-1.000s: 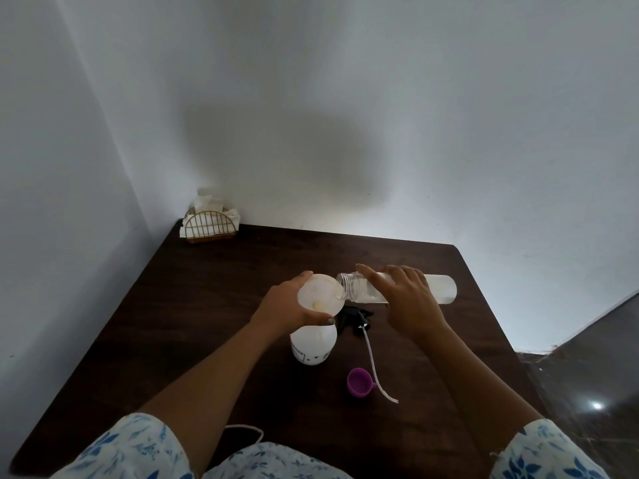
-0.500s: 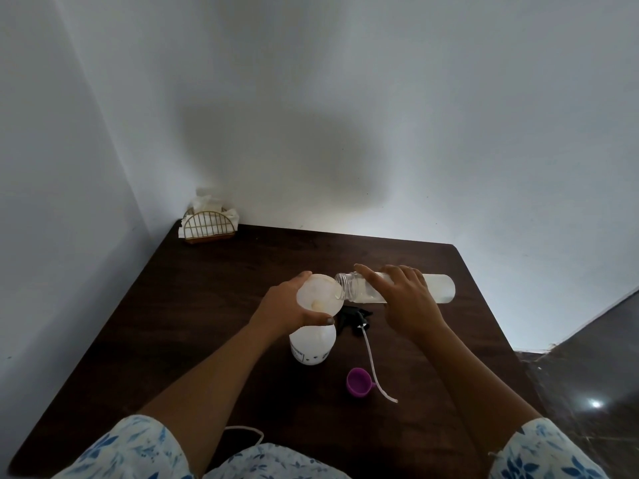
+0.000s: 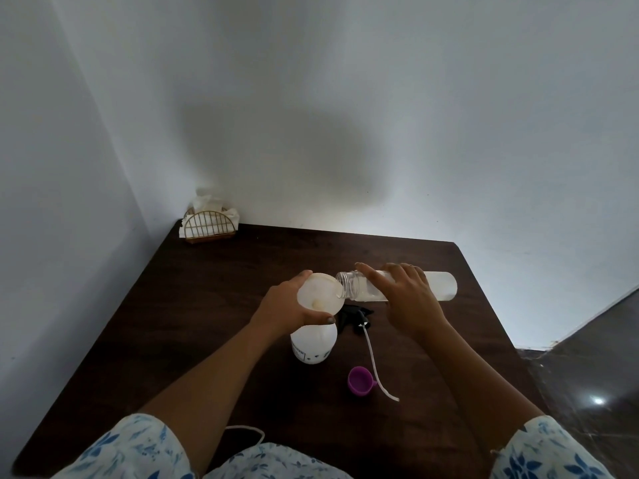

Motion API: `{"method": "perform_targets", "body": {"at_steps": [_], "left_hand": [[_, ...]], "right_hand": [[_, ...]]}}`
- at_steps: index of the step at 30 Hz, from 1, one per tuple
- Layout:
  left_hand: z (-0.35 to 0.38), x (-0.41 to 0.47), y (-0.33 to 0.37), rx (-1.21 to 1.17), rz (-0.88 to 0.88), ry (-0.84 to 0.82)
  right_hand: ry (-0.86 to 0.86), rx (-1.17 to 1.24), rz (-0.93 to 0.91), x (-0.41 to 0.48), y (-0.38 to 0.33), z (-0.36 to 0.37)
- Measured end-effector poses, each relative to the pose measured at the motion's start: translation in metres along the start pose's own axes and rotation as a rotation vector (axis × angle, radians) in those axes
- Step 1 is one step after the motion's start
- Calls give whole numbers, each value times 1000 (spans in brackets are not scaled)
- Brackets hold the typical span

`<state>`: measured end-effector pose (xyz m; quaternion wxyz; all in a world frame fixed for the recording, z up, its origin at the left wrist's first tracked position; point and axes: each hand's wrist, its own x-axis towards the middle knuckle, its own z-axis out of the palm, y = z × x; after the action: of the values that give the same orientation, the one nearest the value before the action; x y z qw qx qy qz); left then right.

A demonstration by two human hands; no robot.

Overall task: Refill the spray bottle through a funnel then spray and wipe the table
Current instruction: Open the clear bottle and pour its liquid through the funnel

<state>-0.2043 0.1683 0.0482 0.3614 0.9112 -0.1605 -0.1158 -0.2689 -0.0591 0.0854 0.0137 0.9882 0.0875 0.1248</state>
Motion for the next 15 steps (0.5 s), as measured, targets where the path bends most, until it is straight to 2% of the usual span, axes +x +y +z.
{"method": "perform_targets", "body": {"at_steps": [15], "left_hand": [[1, 1, -1, 6, -9, -2]], "right_hand": [[-9, -23, 4, -1, 2, -1]]}}
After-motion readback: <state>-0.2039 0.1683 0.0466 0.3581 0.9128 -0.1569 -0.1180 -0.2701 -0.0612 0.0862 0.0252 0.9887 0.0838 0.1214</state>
